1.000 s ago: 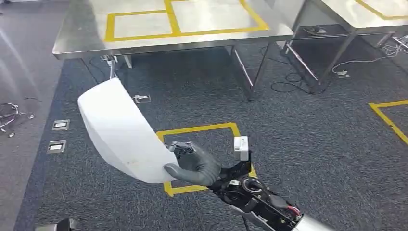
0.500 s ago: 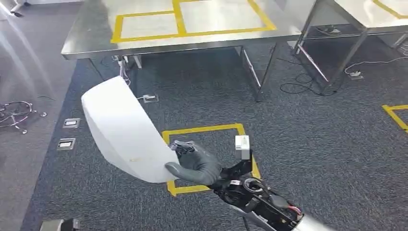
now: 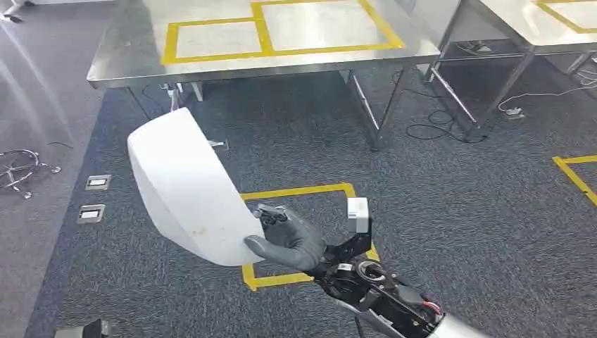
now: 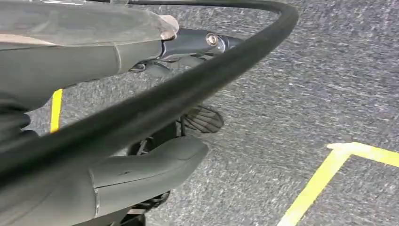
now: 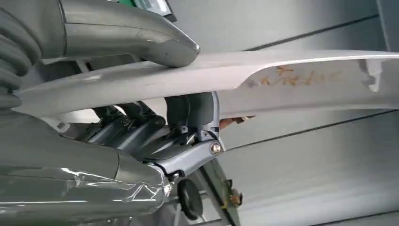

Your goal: Take the parts from the cabinet and place them on the table.

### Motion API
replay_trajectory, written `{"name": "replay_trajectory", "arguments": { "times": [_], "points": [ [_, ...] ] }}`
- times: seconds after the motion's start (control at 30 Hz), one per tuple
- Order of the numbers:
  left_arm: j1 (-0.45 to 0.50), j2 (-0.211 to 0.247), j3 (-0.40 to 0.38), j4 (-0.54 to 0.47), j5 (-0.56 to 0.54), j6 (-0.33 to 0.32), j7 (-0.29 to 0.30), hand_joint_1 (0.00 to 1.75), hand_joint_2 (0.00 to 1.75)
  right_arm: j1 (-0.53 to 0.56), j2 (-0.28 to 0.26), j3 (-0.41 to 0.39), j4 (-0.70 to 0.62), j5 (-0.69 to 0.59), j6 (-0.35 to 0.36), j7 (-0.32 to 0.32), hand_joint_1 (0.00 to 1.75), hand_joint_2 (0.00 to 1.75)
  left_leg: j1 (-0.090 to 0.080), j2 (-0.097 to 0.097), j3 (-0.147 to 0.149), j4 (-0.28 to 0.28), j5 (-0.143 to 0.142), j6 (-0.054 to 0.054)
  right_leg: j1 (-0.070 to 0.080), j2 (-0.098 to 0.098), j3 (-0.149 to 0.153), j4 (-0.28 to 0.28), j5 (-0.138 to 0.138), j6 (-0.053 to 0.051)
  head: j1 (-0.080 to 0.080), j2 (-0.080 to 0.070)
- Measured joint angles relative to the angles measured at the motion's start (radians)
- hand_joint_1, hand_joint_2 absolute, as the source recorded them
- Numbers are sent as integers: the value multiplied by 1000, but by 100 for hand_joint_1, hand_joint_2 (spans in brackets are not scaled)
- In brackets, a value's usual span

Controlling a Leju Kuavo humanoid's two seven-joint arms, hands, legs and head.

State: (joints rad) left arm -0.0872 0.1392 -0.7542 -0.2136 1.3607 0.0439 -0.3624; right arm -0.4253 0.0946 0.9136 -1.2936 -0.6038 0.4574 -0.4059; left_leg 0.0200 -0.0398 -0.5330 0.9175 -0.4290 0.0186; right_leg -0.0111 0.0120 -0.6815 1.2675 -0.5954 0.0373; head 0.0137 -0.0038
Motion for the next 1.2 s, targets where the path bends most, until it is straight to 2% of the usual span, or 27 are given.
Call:
{"name": "replay_trajectory", "arguments": {
  "times": [0.03, 0.07, 0.13, 0.17, 0.2, 0.23, 0.3, 0.33, 0.37, 0.4, 0.47, 0.5, 0.53, 0.57, 0.63, 0.67, 0.7, 0.8, 0.83, 0.87, 0.9, 1.0, 1.03, 1.07, 1.1, 1.17, 1.2],
  "points": [
    [1, 0, 0, 0, 0, 0, 0, 0, 175, 2, -2, 0, 0, 0, 0, 0, 175, 175, 1, -1, 7, 0, -5, -3, -3, -2, -7, -3, 22, 2, 4, 0],
    [3, 0, 0, 0, -1, 0, 0, 0, 175, 3, -3, 0, 1, 0, 0, 0, 175, 175, 2, -1, 14, 1, -11, -7, -5, -3, 12, -53, 63, 3, 6, 0],
    [4, -2, 0, 0, -1, -1, -1, 0, 175, 2, -4, 0, 0, 0, 0, -1, 175, 175, 5, -4, 37, 5, -27, -16, -9, -2, 95, -240, 176, 4, 14, 0],
    [5, -2, 0, 0, -1, -1, -2, 0, 175, 3, -5, 0, 1, 0, 0, -1, 175, 175, 6, -4, 40, 5, -34, -21, -9, 4, 121, -289, 178, 1, 19, 0],
    [0, -1, 0, 0, -1, -1, -3, 0, 175, 1, -6, 1, 1, -1, 0, -1, 175, 175, 0, -7, 35, 13, -38, -29, -3, 7, 140, -307, 171, -4, 22, 0],
    [0, -1, 0, 0, -1, -1, -4, 0, 175, 2, -6, 0, 1, -1, 0, -1, 175, 175, -1, -7, 28, 14, -36, -34, -2, 6, 136, -308, 162, -17, 22, 0],
    [1, -2, 0, 0, -1, -1, -4, 0, 175, 4, -7, 0, 1, -1, 0, -2, 175, 175, 3, -6, 31, 9, -38, -43, 2, 6, 134, -308, 158, -29, 13, 0],
    [0, 0, 0, 0, -1, -1, -4, 0, 175, 2, -5, 0, -1, -1, 0, -2, 175, 175, 3, -7, 36, 10, -48, -51, -6, 5, 147, -319, 155, -37, 13, 0],
    [0, -2, 0, 0, -2, -1, -5, 0, 175, 1, -5, 0, -1, -1, 0, -2, 175, 175, 5, 9, 34, 35, -58, -55, -6, 2, 158, -324, 153, -43, 7, 0],
    [-3, -2, 0, 0, -3, -1, -6, 0, 175, -1, -5, 0, -1, -2, 0, -2, 175, 175, 3, 21, -4, 101, -83, -57, -6, -4, 163, -327, 149, -49, -6, 0],
    [-5, 0, 0, 0, -3, -1, -6, 0, 175, 0, -6, 0, 0, -2, 0, -3, 175, 175, 3, 27, -123, 293, -145, -61, -4, -12, 168, -327, 142, -57, -21, 0],
    [-4, -1, 0, 0, -3, -1, -6, 0, 175, 2, -6, 0, 0, -2, 0, -3, 175, 175, 3, 28, -168, 352, -150, -61, -3, -13, 171, -327, 137, -58, -24, 0],
    [-1, -2, 0, 0, -3, -1, -6, 0, 175, 3, -6, 1, 1, -2, 1, -3, 175, 175, 3, 28, -192, 367, -135, -60, -3, -13, 177, -327, 132, -58, -27, 0],
    [2, -2, 0, 0, -3, -1, -6, 0, 175, 3, -6, 1, 2, -2, 1, -5, 175, 175, 3, 29, -188, 331, -93, -58, -3, -12, 185, -327, 126, -56, -33, 0],
    [2, 0, 0, 0, -3, -1, -6, 0, 175, 3, -6, 1, 2, -2, 2, -8, 175, 175, 3, 31, -123, 152, 26, -49, -3, -13, 209, -327, 110, -51, -44, 0],
    [1, 1, 0, 0, -3, -1, -6, 0, 175, 2, -6, 1, 2, -1, 2, -9, 175, 175, 1, 38, -90, 67, 67, -42, -3, -14, 214, -328, 100, -46, -48, 0],
    [-1, 2, 0, 0, -3, -1, -6, 0, 175, 1, -6, 0, 2, 1, 2, -11, 175, 175, -8, 40, -71, 46, 42, -41, 7, -14, 210, -326, 89, -38, -53, 0],
    [-1, 0, 0, 0, -4, -2, -6, 0, 175, -1, -6, 0, 2, 5, 2, -11, 175, 175, -6, 35, -66, 35, 22, -21, 5, -16, 239, -327, 88, -21, -45, 0],
    [-1, 0, 0, 0, -4, -2, -6, 0, 175, -1, -6, 0, 1, 5, 1, -11, 175, 175, -5, 32, -54, 35, 19, -14, 3, -16, 247, -330, 79, -15, -43, 0],
    [1, -1, 0, 0, -5, -2, -7, 0, 175, -1, -6, 0, 1, 5, 1, -11, 175, 175, -3, 33, -39, 30, 13, -8, 1, -15, 235, -307, 66, -9, -37, 0],
    [2, -1, 0, 0, -6, -2, -7, 0, 175, -2, -6, -1, 1, 5, 2, -12, 175, 175, -4, 33, -29, 30, 7, -1, 1, -14, 210, -251, 45, -7, -33, 0],
    [1, 0, 0, 0, -7, -2, -7, 0, 175, 2, -9, -1, 2, 5, 0, -11, 175, 175, -8, 31, -8, 31, -15, 6, 1, -14, 59, -15, -38, -2, -15, 0],
    [2, 0, 0, 0, -9, -2, -7, 0, 175, 6, -10, -1, 2, 6, -1, -11, 175, 175, -10, 29, 3, 31, -24, 6, 1, -14, 30, 9, -45, -2, -10, 0],
    [4, 0, 0, 0, -12, -3, -7, 0, 175, 8, -11, -1, 2, 7, -5, -10, 175, 175, -11, 27, 18, 31, -35, 6, 2, -14, 23, -15, -24, -5, -7, 0],
    [5, 0, -1, 0, -14, -7, -7, 0, 175, 8, -12, -1, 2, 7, -8, -10, 175, 175, -13, 24, 36, 31, -47, 5, 4, -13, 34, -77, 24, -11, -2, 0],
    [4, -3, -1, 0, -17, -8, -7, 0, 175, 8, -14, -3, 2, 8, -8, -10, 175, 175, -15, 22, 64, 29, -70, 3, 14, -10, 70, -244, 172, -36, 7, 0],
    [5, -8, -2, 0, -17, -8, -7, 0, 175, 10, -19, -2, 2, 9, -9, -10, 175, 175, -14, 21, 73, 31, -78, 0, 21, -5, 66, -282, 209, -47, 9, 0]
  ]
}}
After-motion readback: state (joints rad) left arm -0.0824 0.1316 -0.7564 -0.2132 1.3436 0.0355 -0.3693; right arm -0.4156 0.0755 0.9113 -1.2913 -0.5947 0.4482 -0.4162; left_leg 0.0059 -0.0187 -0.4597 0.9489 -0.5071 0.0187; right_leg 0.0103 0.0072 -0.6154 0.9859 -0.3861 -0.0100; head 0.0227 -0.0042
